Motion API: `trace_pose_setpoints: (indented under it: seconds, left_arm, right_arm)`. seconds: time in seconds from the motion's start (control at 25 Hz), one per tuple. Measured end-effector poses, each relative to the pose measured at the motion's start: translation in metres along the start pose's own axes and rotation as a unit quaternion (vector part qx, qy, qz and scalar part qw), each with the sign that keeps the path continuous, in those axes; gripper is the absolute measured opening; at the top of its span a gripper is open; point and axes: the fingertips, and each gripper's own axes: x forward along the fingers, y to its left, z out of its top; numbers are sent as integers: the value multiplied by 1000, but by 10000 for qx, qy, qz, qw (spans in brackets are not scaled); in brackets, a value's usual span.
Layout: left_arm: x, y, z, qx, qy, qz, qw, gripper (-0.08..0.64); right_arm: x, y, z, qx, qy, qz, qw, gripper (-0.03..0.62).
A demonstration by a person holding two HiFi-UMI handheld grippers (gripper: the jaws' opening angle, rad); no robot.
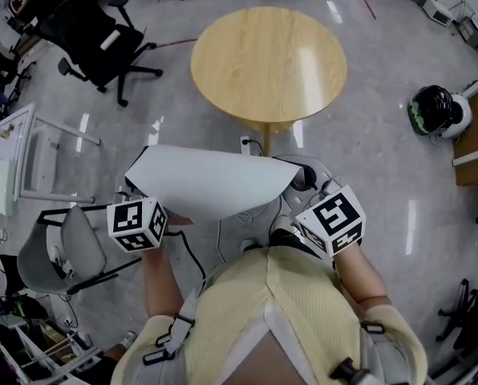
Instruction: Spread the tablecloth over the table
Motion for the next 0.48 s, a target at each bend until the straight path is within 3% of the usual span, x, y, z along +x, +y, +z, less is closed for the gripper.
trace_pose_setpoints:
  seconds: [0.48]
  left_arm:
    - [34,-42,27,184,37,193,9996,8]
  right_arm:
    - [-16,-63,4,197,-263,57,9994,9]
